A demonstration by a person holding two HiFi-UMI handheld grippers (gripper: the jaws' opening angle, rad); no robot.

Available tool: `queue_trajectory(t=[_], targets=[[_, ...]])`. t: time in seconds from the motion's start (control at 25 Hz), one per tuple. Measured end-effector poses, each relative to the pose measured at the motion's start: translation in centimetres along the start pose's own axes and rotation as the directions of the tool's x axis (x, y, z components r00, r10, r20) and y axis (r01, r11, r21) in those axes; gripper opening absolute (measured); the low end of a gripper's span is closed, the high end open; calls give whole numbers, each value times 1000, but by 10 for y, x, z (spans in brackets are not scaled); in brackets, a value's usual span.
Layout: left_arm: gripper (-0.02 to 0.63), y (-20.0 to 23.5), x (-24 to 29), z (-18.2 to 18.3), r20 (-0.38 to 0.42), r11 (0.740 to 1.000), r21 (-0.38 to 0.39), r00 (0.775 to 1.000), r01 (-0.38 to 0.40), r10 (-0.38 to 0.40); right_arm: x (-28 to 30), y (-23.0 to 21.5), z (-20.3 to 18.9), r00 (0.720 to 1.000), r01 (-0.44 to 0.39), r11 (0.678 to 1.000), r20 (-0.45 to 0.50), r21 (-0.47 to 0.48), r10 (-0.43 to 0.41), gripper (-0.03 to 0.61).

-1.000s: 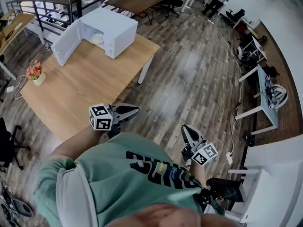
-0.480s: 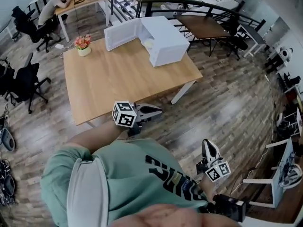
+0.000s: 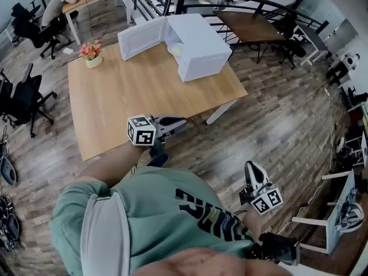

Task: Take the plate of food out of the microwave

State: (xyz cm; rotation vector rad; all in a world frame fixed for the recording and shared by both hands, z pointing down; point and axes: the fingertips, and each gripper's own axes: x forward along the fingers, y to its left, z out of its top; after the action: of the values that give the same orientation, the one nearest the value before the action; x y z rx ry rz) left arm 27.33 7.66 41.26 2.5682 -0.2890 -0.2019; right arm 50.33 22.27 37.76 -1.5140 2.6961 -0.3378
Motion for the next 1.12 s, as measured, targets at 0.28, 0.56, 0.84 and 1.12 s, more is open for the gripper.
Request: queue_trajectory(t=[0.28,0.56,0.84,1.12], targets=[[3,152,50,21,-69,1000,-28,998,12,-14,81,-51,21,992,118,993,30,32,-119,6],[3,307,65,57,-42,985,-124,992,-124,120,172,-92,39,987,161,986,-2,29,-161,6],[3,464,37,75,-12,906,-199,925,-373,379,276,-119,30,995,54,998,-79,13,-52,6],[5,603,22,68,-24,767,-403,843,-500,537,412,-121,13,993,-58,997,-107,-49,53,6]])
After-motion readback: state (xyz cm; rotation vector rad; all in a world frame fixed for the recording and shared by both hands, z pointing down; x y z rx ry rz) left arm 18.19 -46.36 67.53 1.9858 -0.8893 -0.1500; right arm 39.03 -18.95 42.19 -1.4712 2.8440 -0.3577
